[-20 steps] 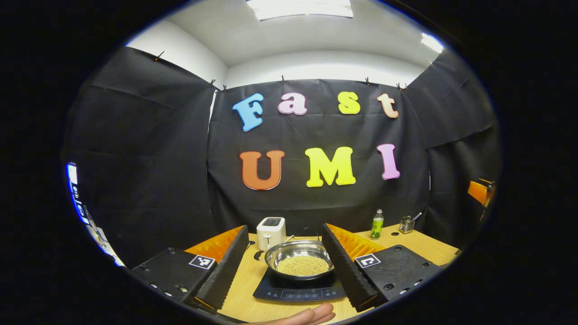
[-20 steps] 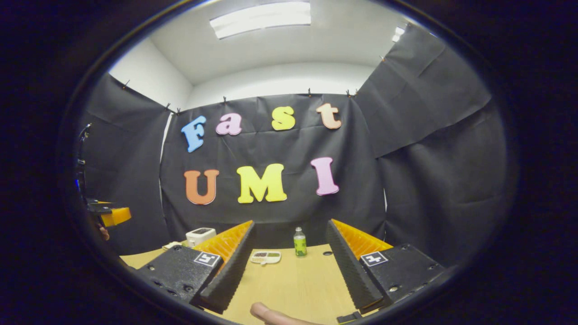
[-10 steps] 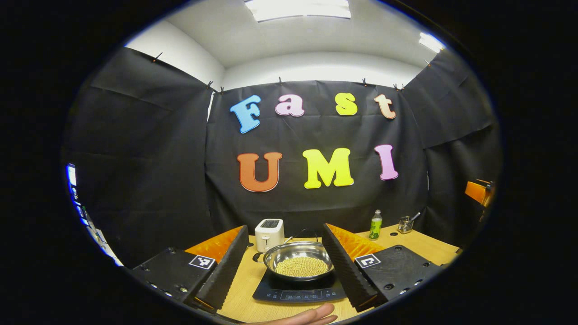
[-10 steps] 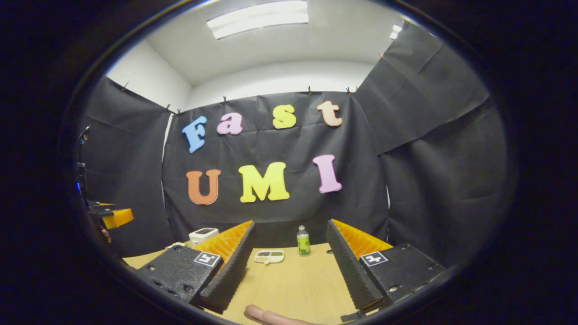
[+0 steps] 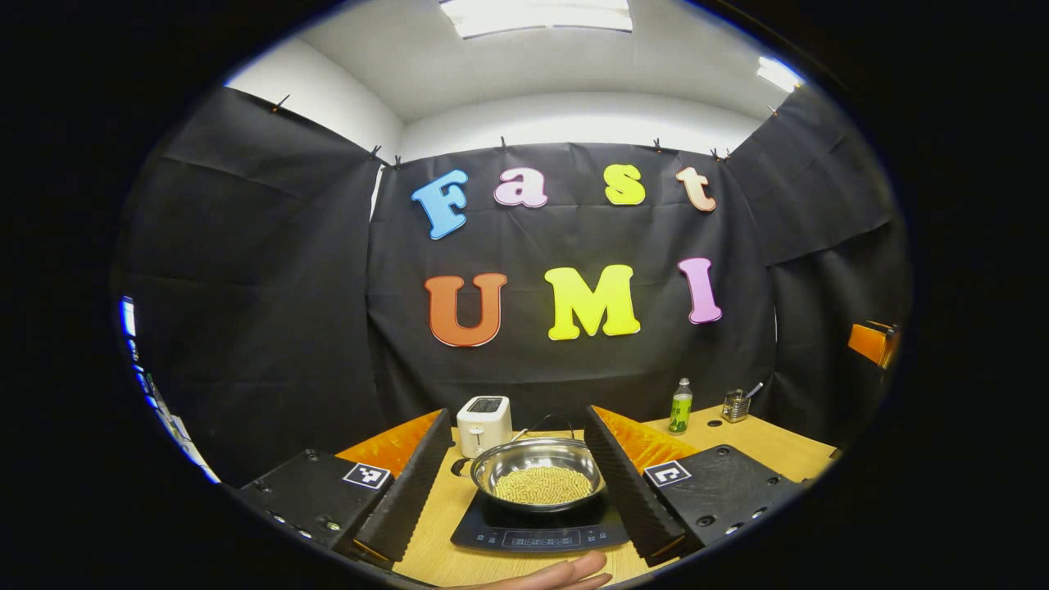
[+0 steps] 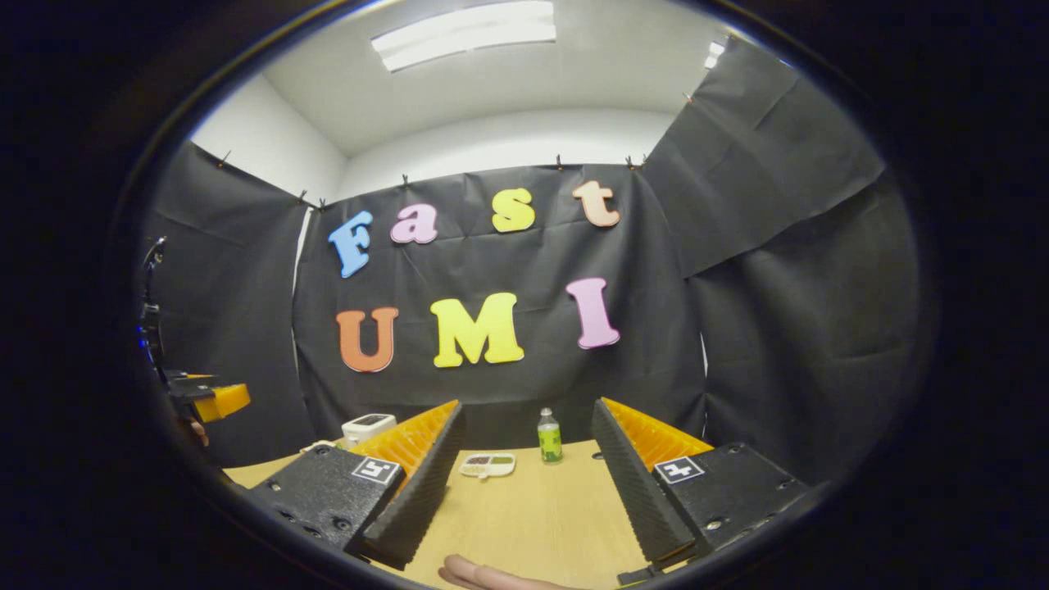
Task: First push the handle of the pot to place it horizontally, then grasp the pot with both hands and set it on the induction cooktop.
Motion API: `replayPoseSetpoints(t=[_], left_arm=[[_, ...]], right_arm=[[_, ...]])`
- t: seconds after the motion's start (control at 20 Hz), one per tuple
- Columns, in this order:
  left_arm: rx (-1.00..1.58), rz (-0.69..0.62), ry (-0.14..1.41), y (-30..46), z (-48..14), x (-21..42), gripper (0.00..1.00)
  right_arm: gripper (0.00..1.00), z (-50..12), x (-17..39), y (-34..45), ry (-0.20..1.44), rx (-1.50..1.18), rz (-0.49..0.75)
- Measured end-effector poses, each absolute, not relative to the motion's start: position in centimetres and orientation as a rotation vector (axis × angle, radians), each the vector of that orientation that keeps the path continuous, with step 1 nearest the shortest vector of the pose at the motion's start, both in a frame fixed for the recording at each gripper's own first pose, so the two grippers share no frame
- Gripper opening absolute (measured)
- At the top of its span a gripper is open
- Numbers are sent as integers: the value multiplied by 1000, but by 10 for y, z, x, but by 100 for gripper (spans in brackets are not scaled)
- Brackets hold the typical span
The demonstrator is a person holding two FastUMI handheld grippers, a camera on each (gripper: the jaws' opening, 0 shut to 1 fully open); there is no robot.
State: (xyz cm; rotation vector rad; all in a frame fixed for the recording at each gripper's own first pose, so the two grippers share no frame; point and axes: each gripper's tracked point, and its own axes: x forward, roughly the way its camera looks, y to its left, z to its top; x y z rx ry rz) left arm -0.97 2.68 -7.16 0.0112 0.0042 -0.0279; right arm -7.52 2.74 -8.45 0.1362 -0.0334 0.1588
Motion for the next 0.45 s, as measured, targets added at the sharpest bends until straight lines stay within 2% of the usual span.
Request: replayPoseSetpoints(t=[0.45], left_arm=[[-10,-35,-9,22,-69,-8,96]], right_arm=[[96,-88,-73,32,-45,149,185]])
